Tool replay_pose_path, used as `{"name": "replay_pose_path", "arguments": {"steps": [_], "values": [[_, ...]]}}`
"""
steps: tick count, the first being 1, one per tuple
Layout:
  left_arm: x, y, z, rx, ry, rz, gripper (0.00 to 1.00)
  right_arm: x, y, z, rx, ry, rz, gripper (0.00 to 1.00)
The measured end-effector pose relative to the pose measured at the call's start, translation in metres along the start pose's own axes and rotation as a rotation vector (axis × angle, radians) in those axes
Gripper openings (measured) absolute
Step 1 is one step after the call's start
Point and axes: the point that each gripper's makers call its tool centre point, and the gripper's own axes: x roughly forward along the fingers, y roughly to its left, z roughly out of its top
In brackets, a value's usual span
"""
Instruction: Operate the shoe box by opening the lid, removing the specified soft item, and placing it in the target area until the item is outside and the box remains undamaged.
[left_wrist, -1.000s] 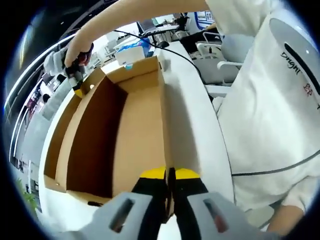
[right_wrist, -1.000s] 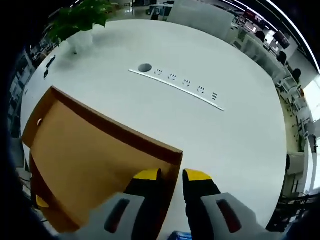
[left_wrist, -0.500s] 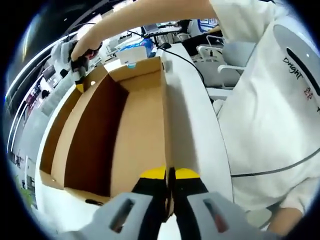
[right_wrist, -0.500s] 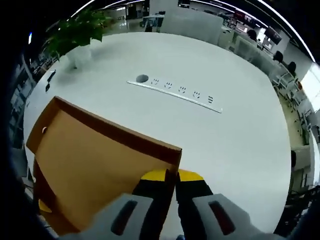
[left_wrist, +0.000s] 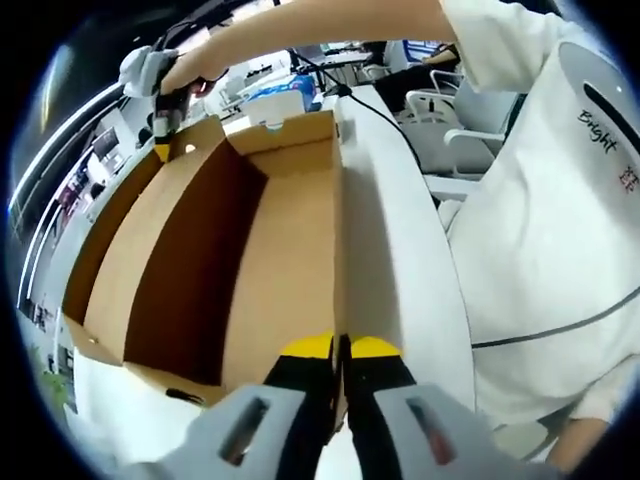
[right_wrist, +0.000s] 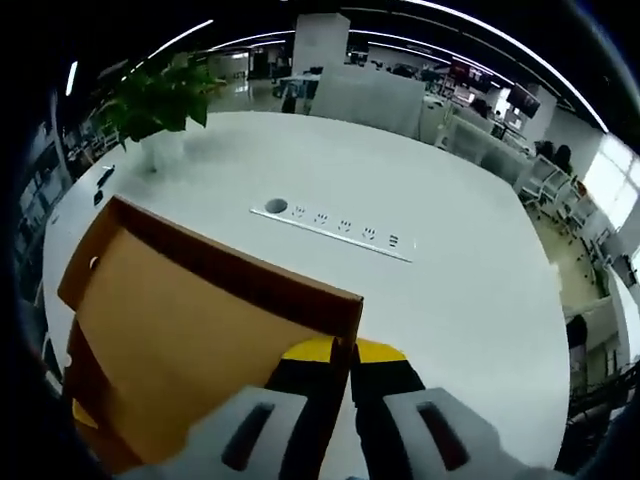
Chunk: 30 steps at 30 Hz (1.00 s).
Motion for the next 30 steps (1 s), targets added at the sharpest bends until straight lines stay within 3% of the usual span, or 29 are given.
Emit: {"name": "replay_pose_path", "arguments": {"steps": [5,9,15,19,26,30], "values": [[0.0,0.003,0.0,-0.025,-0.008,0.002,0.03,0.0,0.0,0.004,-0.088,-0.045,-0.05,0.04],[0.001,0.003,0.001,-0.026,-0.011,0.008,0.03,-0.013,0.005,0.004,-0.063,-0.099,-0.047,0.03],[0.001,0.003,0.001,-0.021,-0.005,0.02,0.03,-0.039,0.01,0.008,-0.125,-0.212,-0.069,0.04],[0.002,0.003,0.002,-0.023,-0.006,0.029,0.03,-0.054,0.012,0.01,-0.093,-0.278,-0.045,0.04],[0.002,0.007,0.002,-0.004,-0.017,0.049,0.03,-0.076,0.003,0.01,-0.061,-0.423,-0.078,0.04],[0.002,0.01,0.002,-0.038,-0.029,0.063,0.05,-0.086,0.0,0.019,-0.143,-0.514,-0.164,0.04]]}}
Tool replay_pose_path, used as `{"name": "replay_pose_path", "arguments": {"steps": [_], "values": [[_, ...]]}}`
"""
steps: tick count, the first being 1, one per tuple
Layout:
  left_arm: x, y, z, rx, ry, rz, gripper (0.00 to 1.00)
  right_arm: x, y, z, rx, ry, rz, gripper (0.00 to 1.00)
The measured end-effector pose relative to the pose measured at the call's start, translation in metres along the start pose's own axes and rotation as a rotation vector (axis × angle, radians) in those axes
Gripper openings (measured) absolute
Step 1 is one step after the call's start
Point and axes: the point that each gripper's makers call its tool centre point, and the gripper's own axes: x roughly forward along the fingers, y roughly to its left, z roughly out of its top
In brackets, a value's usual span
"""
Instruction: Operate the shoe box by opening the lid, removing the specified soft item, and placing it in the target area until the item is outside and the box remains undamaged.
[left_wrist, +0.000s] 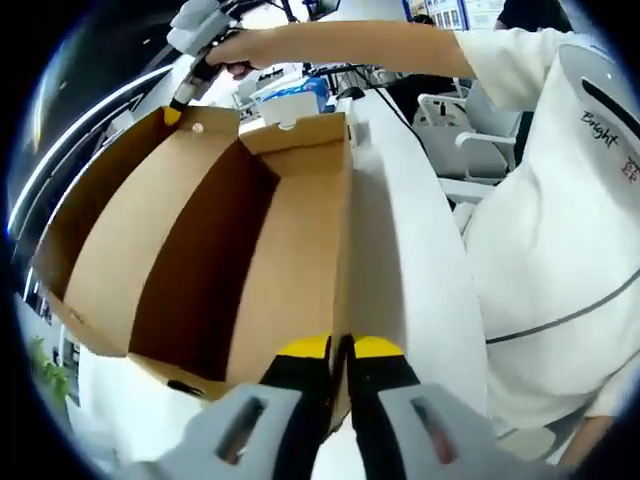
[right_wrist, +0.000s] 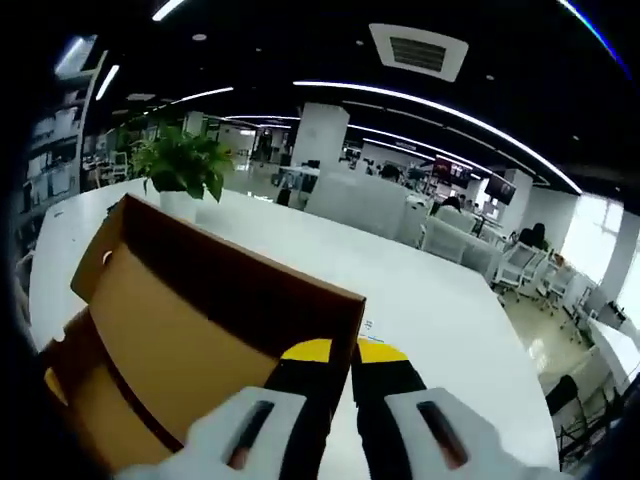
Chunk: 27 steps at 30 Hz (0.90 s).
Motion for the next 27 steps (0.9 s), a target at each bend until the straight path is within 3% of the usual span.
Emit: {"name": "replay_pose_path", "arguments": {"steps": [2,7,17,22,27], "values": [[0.0,0.001,0.0,-0.001,-0.005,0.004,0.06,-0.003,-0.002,0.006,-0.057,-0.037,-0.028,0.05],[0.0,0.003,0.0,-0.011,-0.005,-0.001,0.06,-0.006,-0.007,0.011,0.014,-0.08,0.011,0.04],[0.002,0.006,-0.001,0.014,-0.01,0.024,0.07,-0.022,-0.008,0.023,0.013,-0.17,0.007,0.04],[0.001,0.007,-0.001,0.008,-0.018,0.024,0.07,-0.041,-0.006,0.029,0.051,-0.237,0.015,0.03],[0.001,0.008,-0.002,0.024,-0.013,0.039,0.07,-0.055,-0.004,0.031,0.039,-0.257,0.021,0.03]]}}
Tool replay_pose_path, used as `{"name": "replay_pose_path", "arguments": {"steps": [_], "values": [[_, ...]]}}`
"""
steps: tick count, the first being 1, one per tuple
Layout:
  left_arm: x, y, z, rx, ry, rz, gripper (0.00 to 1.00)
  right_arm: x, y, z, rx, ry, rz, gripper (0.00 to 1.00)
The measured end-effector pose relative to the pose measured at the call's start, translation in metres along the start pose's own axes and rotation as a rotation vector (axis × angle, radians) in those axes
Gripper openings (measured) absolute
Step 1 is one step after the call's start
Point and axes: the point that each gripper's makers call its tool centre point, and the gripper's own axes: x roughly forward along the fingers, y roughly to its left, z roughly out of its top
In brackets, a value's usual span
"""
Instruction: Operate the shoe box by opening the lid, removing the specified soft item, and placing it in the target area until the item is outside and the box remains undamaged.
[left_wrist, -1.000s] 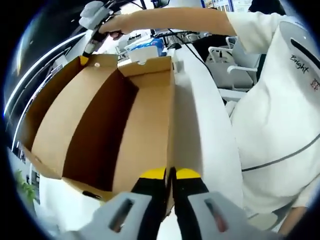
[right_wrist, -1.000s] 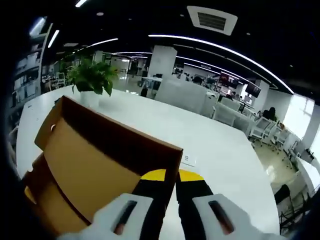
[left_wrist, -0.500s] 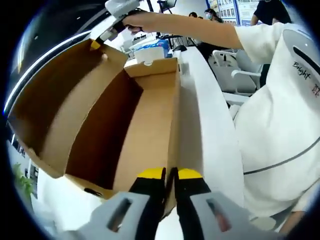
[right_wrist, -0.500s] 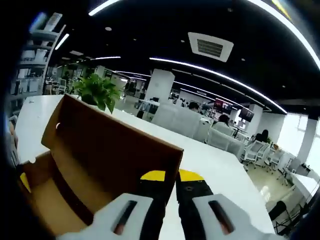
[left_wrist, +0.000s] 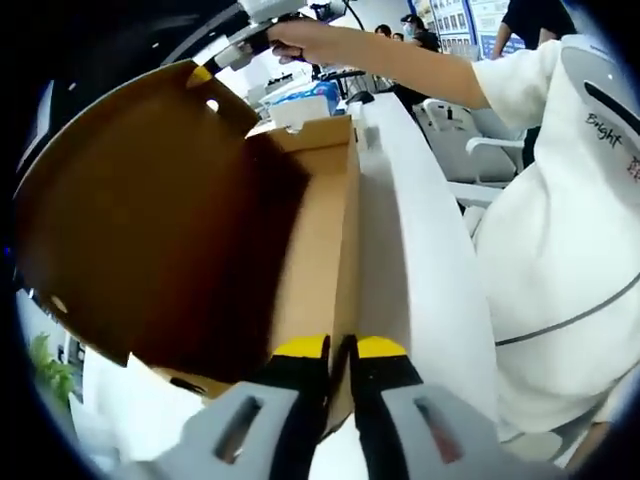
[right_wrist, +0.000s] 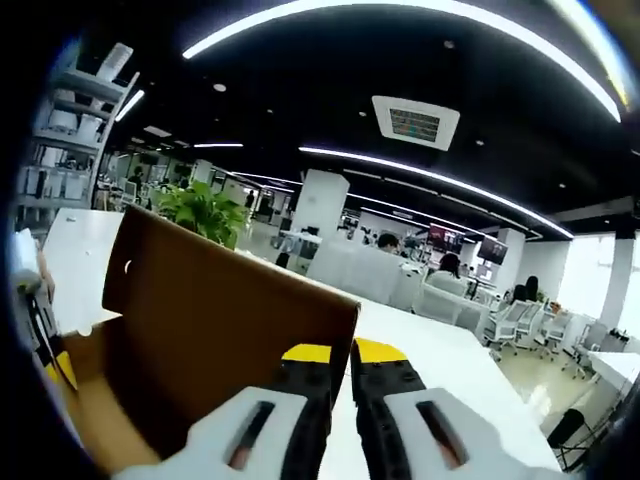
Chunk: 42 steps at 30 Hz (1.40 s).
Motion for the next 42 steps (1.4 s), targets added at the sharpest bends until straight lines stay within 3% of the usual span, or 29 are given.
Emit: {"name": "replay_pose_path", "arguments": {"steps": [5,16,18,22,27,31,42], "values": [[0.0,0.005,0.0,-0.018,0.001,0.012,0.08,-0.01,0.008,0.003,-0.023,-0.053,0.038,0.04],[0.0,0.007,0.0,-0.018,-0.02,0.007,0.08,-0.036,0.018,0.001,-0.063,-0.097,-0.01,0.03],[-0.001,0.007,0.0,0.005,-0.032,0.011,0.09,-0.041,0.019,-0.001,-0.115,-0.1,-0.032,0.03],[0.001,0.004,0.001,0.038,-0.024,0.017,0.1,-0.052,0.017,-0.007,-0.088,-0.123,-0.063,0.03],[0.0,0.005,0.002,0.013,-0.034,0.017,0.1,-0.061,0.017,-0.014,-0.099,-0.126,-0.09,0.03],[0.001,0.004,0.002,0.016,-0.04,0.018,0.1,-0.069,0.015,-0.019,-0.035,-0.147,-0.098,0.02],[0.001,0.008,0.003,-0.013,-0.036,0.031,0.11,-0.081,0.03,-0.022,-0.099,-0.162,-0.139,0.02]]}}
